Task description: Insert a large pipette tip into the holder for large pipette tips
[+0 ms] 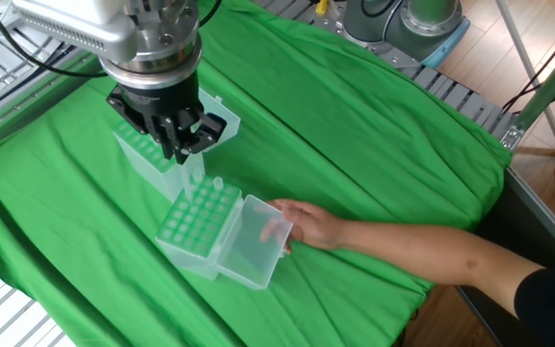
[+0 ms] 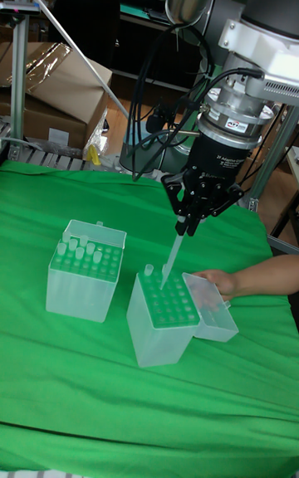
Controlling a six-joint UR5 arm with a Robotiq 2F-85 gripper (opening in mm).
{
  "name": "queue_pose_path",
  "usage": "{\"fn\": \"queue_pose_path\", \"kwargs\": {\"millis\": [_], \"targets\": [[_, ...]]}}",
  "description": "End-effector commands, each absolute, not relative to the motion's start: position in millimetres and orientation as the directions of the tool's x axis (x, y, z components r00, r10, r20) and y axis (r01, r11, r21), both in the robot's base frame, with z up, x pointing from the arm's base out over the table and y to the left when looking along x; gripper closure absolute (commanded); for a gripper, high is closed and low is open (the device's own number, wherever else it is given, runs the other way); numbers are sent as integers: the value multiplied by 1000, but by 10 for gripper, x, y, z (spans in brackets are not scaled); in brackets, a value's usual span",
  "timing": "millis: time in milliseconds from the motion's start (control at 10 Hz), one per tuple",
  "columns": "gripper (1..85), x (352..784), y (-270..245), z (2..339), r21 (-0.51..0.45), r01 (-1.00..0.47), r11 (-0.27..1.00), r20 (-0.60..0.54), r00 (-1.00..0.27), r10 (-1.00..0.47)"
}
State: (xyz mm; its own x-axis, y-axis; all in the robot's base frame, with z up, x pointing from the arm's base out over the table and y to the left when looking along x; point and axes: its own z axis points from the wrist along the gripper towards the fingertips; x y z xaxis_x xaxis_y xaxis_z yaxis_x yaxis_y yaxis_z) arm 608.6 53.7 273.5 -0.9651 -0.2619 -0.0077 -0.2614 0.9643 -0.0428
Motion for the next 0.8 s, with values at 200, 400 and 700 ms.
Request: {"fn": "queue_pose_path", "kwargs": {"millis": [200, 400, 700], "targets": [[847, 6038, 587, 2699, -30, -248, 968, -9, -969, -249], [847, 6065, 588, 2621, -35, -248, 968, -20, -968, -249], [847, 6106, 599, 2548, -37, -250, 968, -34, -967, -251]]}}
